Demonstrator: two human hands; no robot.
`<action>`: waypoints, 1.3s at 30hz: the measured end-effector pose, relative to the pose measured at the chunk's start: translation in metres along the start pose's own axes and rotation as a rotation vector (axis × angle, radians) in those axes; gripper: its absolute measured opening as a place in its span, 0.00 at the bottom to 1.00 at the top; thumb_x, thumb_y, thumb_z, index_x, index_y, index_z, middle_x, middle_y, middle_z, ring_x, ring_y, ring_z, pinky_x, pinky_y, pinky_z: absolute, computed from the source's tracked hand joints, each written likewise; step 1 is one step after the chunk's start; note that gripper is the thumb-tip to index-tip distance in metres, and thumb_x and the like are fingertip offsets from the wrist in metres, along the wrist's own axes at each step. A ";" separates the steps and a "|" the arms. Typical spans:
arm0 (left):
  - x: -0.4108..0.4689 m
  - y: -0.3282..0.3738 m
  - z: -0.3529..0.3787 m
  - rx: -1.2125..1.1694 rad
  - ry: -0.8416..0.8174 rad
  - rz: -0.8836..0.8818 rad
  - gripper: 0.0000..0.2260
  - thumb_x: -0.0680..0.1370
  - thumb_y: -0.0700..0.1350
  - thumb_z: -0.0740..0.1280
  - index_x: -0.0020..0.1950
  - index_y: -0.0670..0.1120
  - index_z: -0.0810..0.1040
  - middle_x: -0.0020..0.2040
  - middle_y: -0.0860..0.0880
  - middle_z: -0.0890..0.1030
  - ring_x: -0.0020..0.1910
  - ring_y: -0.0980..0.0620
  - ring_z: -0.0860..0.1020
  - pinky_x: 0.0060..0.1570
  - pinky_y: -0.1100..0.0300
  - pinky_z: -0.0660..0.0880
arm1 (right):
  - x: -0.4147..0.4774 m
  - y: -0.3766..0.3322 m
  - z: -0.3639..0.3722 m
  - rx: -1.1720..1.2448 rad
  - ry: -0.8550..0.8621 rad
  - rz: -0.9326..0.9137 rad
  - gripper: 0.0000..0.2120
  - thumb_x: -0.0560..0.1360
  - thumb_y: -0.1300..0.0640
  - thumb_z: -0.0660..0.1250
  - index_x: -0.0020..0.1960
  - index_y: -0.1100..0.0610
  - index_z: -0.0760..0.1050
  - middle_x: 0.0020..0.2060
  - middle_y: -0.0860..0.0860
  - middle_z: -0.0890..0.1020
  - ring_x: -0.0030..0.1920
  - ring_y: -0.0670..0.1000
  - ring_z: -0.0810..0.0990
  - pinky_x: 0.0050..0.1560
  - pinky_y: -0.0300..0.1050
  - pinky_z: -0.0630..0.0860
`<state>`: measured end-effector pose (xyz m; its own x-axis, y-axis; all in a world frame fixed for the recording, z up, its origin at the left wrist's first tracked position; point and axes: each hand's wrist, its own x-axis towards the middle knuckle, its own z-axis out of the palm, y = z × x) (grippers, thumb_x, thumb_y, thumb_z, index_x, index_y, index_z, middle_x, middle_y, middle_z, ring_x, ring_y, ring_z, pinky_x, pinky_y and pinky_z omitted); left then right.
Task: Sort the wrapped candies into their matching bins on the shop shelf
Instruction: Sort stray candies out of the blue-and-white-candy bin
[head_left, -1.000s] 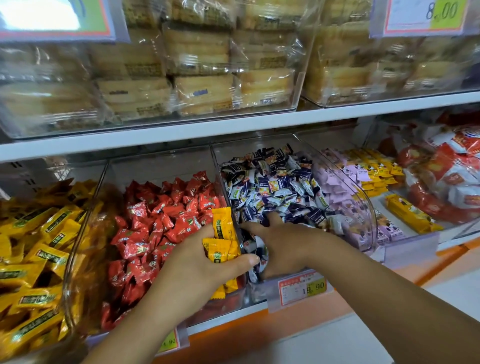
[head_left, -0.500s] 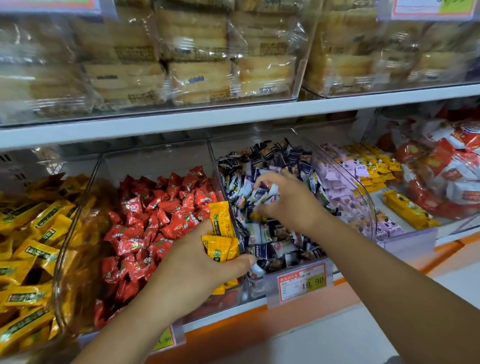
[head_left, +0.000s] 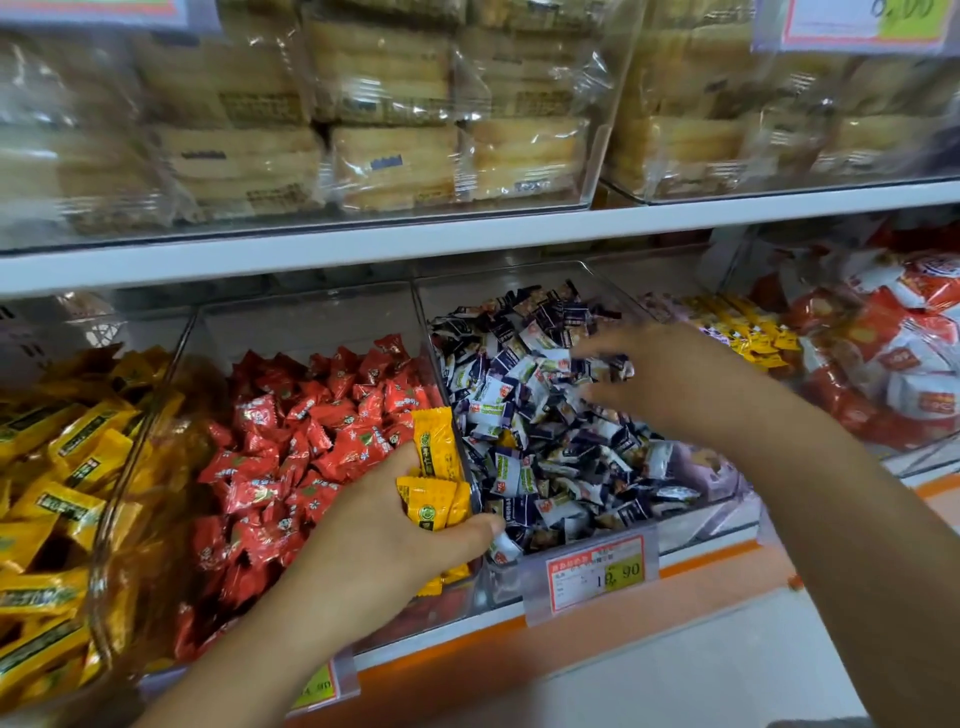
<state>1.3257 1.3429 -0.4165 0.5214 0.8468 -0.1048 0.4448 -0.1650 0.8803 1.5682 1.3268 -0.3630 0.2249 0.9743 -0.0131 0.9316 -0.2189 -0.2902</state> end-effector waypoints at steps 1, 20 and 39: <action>-0.001 0.001 -0.001 0.003 0.012 0.000 0.21 0.69 0.58 0.73 0.59 0.65 0.69 0.40 0.78 0.74 0.39 0.72 0.75 0.40 0.77 0.69 | -0.002 -0.007 0.005 -0.071 0.062 -0.063 0.13 0.79 0.51 0.65 0.63 0.45 0.77 0.57 0.46 0.80 0.48 0.45 0.78 0.44 0.38 0.71; -0.002 -0.002 -0.001 0.048 0.027 -0.036 0.39 0.69 0.63 0.71 0.75 0.61 0.56 0.63 0.72 0.67 0.58 0.71 0.67 0.54 0.75 0.58 | 0.039 -0.012 0.087 0.016 -0.162 -0.170 0.24 0.74 0.54 0.71 0.67 0.41 0.70 0.56 0.49 0.71 0.57 0.52 0.71 0.66 0.47 0.58; 0.003 -0.004 -0.003 0.030 0.052 -0.029 0.46 0.61 0.68 0.66 0.77 0.58 0.56 0.73 0.64 0.62 0.71 0.61 0.63 0.64 0.66 0.61 | 0.014 -0.002 0.051 0.723 -0.035 -0.150 0.13 0.77 0.62 0.67 0.50 0.45 0.81 0.45 0.50 0.81 0.49 0.53 0.80 0.49 0.44 0.76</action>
<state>1.3228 1.3477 -0.4191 0.4697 0.8765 -0.1051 0.4813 -0.1544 0.8629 1.5547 1.3431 -0.4108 0.0894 0.9948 0.0494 0.5279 -0.0053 -0.8493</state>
